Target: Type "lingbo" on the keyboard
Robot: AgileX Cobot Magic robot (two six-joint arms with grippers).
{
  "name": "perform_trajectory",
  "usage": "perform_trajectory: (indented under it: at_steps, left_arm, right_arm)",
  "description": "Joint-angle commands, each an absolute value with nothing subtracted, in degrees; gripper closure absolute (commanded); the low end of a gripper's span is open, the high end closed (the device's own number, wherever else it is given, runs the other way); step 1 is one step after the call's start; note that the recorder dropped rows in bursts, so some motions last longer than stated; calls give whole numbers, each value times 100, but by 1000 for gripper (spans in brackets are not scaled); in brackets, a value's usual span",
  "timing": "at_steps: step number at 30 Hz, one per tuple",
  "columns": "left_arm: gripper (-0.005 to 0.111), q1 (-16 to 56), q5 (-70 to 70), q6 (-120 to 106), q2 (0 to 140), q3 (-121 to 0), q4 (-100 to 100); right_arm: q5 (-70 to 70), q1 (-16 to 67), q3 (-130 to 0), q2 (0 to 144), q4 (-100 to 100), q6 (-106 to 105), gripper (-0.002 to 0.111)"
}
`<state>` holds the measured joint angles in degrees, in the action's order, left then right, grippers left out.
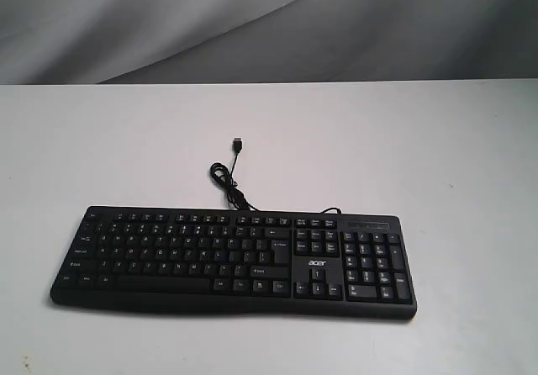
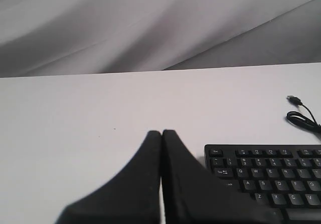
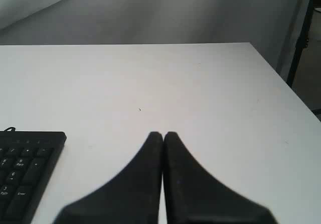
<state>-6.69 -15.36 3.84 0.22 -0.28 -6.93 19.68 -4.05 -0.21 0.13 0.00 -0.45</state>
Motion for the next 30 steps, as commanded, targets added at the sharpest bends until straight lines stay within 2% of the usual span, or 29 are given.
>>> perform_trajectory:
  at_steps: [1,11,16,23,24,27,30]
  left_arm:
    - [106,-642,-1494,396,0,0,-671]
    - [106,-642,-1494,396,0,0,-671]
    - [106,-642,-1494,396,0,0,-671]
    - [106,-642,-1494,396,0,0,-671]
    - [106,-642,-1494,396,0,0,-671]
    - [106,-642,-1494,396,0,0,-671]
    - [106,-642,-1494,396,0,0,-671]
  right_arm:
    - [1960,-375,0,0,-43,-40,108]
    - [1642,-375,0,0,-87,-53,108]
    - [-86,-375,0,0,-87,-53,108]
    - [-1310,-375,0,0,-87,-65,108]
    - [-1907,-375,0,0,0,59,108]
    - [-2696,-375,0,0,74,1745,108]
    - [-2938,-375,0,0,-352,2568,108]
